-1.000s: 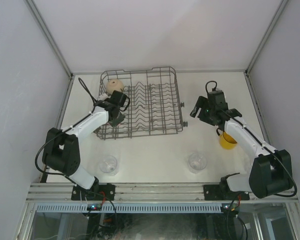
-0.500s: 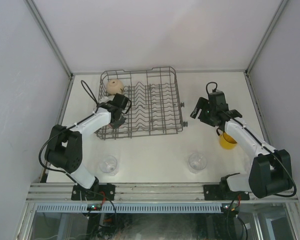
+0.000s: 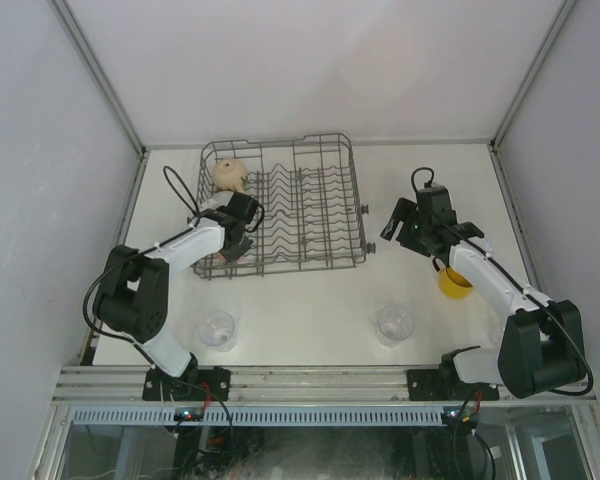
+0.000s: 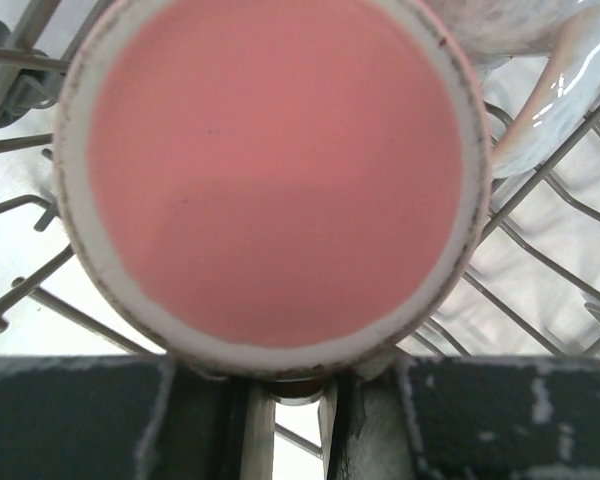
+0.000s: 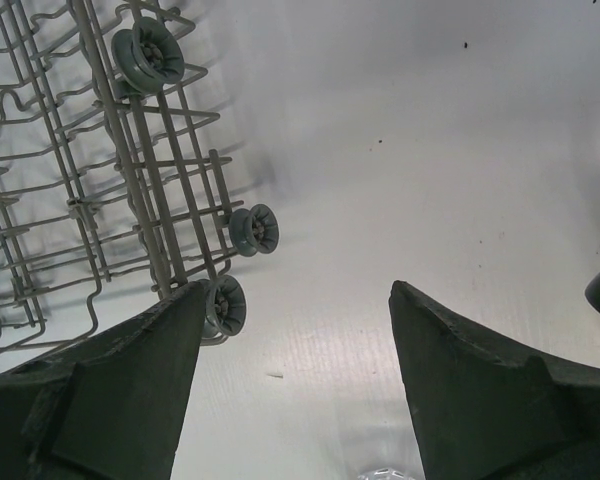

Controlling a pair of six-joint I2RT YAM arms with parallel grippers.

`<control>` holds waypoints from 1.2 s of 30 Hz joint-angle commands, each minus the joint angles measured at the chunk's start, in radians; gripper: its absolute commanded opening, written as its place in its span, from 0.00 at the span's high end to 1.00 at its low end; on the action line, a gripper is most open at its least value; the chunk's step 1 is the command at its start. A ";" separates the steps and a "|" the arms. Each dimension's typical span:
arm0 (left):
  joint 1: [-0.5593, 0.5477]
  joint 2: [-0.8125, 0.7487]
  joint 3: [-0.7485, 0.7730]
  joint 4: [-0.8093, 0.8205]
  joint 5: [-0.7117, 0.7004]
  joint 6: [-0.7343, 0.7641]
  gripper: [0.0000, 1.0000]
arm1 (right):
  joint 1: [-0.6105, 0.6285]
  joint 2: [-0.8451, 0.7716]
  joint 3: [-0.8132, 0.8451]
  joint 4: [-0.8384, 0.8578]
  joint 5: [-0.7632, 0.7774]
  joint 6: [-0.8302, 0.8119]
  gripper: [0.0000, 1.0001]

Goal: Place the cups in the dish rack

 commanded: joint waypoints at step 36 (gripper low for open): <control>-0.099 -0.325 0.052 -0.125 -0.026 -0.097 0.24 | 0.055 -0.183 0.005 -0.093 0.090 -0.005 0.00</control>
